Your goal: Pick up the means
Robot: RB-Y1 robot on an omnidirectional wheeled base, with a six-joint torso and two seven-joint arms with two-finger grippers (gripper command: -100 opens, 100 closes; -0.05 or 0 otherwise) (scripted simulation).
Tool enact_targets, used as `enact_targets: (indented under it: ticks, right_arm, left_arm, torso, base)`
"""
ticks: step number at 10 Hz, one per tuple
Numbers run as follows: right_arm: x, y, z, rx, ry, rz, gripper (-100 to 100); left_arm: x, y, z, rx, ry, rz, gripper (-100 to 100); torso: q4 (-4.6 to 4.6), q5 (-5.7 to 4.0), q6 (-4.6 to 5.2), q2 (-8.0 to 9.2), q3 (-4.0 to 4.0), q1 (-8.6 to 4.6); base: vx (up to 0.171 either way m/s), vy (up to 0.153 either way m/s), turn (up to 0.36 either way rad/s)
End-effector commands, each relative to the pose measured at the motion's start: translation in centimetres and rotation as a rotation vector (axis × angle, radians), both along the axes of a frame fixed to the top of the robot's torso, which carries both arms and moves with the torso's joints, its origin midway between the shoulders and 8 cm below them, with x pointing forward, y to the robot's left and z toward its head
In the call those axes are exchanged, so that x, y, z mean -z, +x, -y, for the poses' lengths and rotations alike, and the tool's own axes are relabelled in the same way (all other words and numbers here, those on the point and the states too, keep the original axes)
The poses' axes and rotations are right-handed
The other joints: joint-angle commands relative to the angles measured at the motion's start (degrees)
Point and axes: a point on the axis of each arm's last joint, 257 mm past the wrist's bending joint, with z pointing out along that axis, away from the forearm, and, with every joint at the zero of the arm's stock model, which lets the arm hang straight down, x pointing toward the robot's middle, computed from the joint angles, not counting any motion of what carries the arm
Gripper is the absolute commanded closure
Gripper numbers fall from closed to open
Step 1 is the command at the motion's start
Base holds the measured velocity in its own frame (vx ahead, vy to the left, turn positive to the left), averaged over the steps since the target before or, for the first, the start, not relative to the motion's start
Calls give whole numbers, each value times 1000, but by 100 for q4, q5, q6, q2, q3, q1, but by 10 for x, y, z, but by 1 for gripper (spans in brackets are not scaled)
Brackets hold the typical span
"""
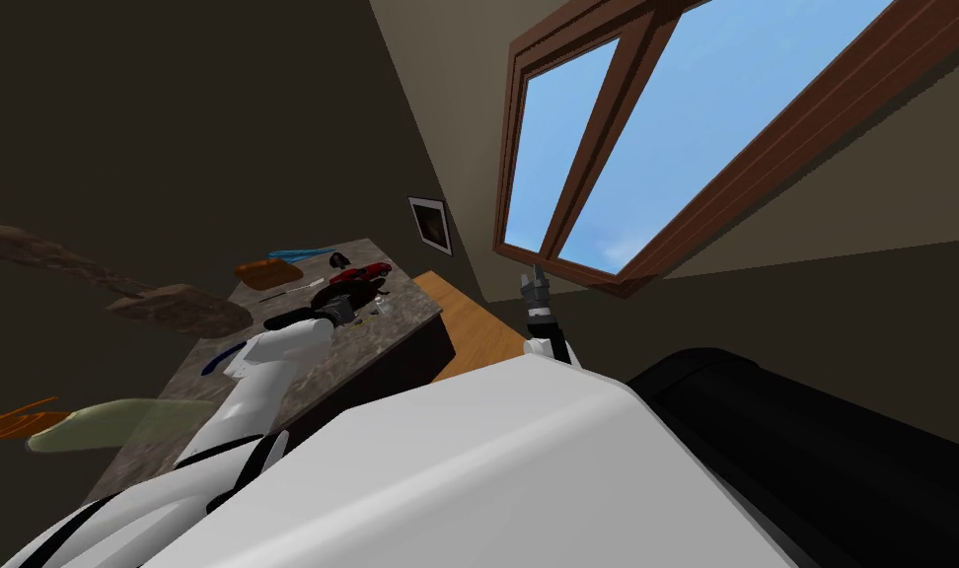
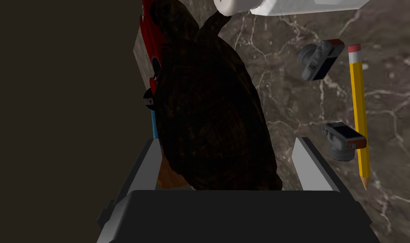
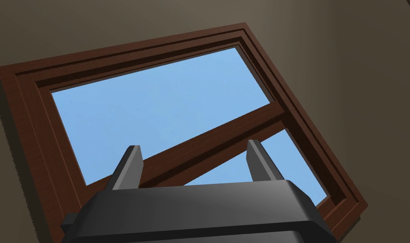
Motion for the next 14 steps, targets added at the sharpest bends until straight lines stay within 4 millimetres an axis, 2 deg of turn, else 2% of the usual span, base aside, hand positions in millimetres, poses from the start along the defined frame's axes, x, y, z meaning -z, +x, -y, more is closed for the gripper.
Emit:
enact_targets:
  ticks: [1,3,4,5,6,7,8,9,10,11,12,14]
  right_arm:
    - [0,0,0,0,0,0,0]
    - [0,0,0,0,0,0,0]
    - [0,0,0,0,0,0,0]
    - [0,0,0,0,0,0,0]
    - [0,0,0,0,0,0,0]
    - [0,0,0,0,0,0,0]
    - [0,0,0,0,0,0,0]
    - [0,0,0,0,0,0,0]
    - [0,0,0,0,0,0,0]
    - [0,0,0,0,0,0,0]
    - [0,0,0,0,0,0,0]
    - [0,0,0,0,0,0,0]
  left_arm:
    - [-3,0,-17,-31,-18,-39,-100]
    - [8,-7,-18,-37,-27,-81,-100]
    - [1,-6,-31,-59,-45,-107,-100]
    - [13,-13,-34,-71,-55,-145,-100]
    - [0,-9,-45,-88,-71,-152,-100]
    - [15,-19,-49,-104,-85,-197,-100]
    - [18,-21,-48,-105,-88,-212,-100]
    - [11,-23,-59,-128,-112,-233,-100]
    - [21,-31,-60,-137,-124,-271,-100]
    - [8,-28,-67,-149,-143,-277,-100]
    - [22,-40,-71,-169,-161,-321,-100]
    - [19,-46,-76,-187,-194,-359,-100]
  torso:
    - [0,0,0,0,0,0]
    - [0,0,1,0,0,2]
    - [0,0,0,0,0,0]
    - [0,-1,6,-1,0,2]
    - [0,1,0,-1,-1,5]
    - [1,0,4,0,0,5]
    - [0,2,-1,0,0,6]
    - [0,1,-1,-2,-1,3]
    - [0,-1,5,-3,-2,3]
    - [-1,2,0,-1,-1,5]
    - [0,1,4,-4,-2,7]
    - [-1,1,-2,-2,-1,2]
  base:
    - [-4,15,-151]
    - [-6,20,-39]
    - [-6,22,-160]
    - [-4,33,-98]
    - [-11,31,-146]
    - [-5,33,-70]
    - [2,17,24]
    - [2,25,-146]
    - [-4,33,-106]
    - [0,39,-140]
    - [0,35,-86]
    - [-1,21,-52]
